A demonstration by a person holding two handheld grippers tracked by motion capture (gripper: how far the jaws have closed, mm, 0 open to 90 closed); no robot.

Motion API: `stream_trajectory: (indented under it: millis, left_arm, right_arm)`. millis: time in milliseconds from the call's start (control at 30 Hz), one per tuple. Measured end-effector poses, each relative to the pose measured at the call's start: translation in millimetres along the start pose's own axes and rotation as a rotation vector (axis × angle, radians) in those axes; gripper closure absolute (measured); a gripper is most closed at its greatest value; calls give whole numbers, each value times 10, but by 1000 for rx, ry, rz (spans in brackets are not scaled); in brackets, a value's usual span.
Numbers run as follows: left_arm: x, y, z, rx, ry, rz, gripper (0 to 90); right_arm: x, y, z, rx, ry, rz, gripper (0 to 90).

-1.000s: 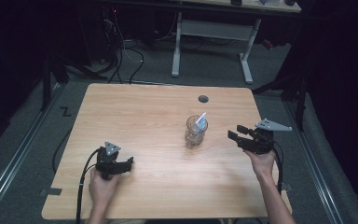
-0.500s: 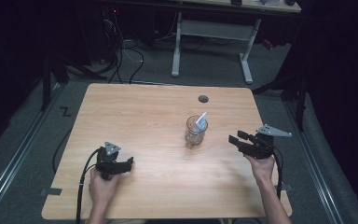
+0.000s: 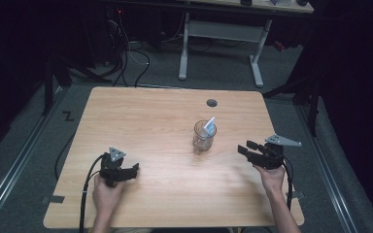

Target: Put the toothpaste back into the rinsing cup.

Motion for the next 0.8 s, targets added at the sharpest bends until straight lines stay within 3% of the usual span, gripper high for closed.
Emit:
stream_trajectory:
  millis: [233, 800]
  left_arm:
    - [0, 0, 0, 0, 0, 0, 180]
    - [0, 0, 0, 0, 0, 0, 180]
  right_arm:
    - [-103, 64, 21, 5, 0, 29, 461]
    - [-214, 297, 72, -34, -45, 85, 465]
Point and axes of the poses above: each handheld gripper's, and its own axes: y roughly forward along the jaws, x roughly out of its top, z roughly to its left, the point moved 7 cm from there along y, roughly forward along the jaws, and after that the axes turned 12 degrees about -x, right-handed, at the moved point
